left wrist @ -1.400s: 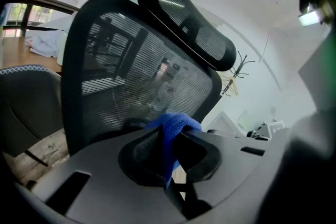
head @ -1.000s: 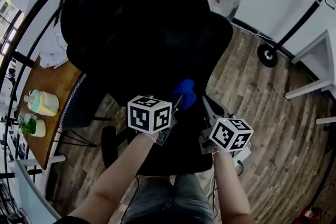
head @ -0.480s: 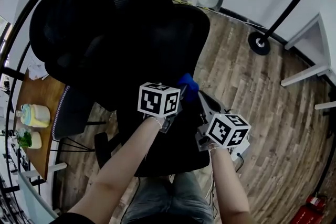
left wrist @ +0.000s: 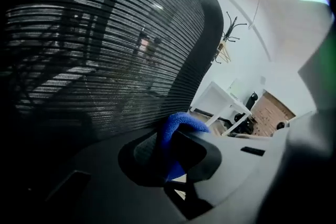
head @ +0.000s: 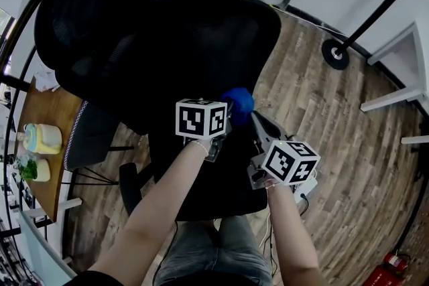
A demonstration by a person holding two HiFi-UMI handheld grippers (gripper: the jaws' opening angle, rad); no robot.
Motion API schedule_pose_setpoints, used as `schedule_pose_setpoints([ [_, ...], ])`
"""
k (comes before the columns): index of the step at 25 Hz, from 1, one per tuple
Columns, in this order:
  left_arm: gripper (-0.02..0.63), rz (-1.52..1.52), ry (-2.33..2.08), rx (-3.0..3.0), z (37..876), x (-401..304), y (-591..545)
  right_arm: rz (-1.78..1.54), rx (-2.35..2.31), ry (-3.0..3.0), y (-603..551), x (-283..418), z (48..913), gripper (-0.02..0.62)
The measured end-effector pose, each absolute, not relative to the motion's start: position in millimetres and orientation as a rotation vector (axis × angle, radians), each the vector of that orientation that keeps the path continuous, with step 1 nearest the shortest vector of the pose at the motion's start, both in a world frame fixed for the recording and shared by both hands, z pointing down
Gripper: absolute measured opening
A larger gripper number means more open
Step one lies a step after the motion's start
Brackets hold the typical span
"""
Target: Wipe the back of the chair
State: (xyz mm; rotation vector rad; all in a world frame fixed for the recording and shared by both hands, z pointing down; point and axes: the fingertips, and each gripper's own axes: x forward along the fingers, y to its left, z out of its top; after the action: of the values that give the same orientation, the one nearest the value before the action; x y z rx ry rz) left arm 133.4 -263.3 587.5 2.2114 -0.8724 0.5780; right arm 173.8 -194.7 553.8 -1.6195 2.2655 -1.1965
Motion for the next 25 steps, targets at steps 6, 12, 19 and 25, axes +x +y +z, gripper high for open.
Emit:
schedule_pose_setpoints([
  [6, 0.044, 0.534, -0.936, 2.173, 586, 105, -269, -1.222, -1.569, 2.293, -199, 155, 554, 0.034],
  [12, 0.044, 0.516, -0.987, 2.133, 590, 69, -267, -1.243, -1.514, 2.353, -203, 126, 554, 0.034],
  [19, 0.044, 0.473, -1.066, 2.091, 587, 21, -269, -1.256, -1.442, 2.433, -207, 87, 552, 0.034],
  [25, 0.044, 0.462, -1.145, 2.059, 588, -22, -265, -1.286, -1.391, 2.485, -207, 55, 555, 0.034],
])
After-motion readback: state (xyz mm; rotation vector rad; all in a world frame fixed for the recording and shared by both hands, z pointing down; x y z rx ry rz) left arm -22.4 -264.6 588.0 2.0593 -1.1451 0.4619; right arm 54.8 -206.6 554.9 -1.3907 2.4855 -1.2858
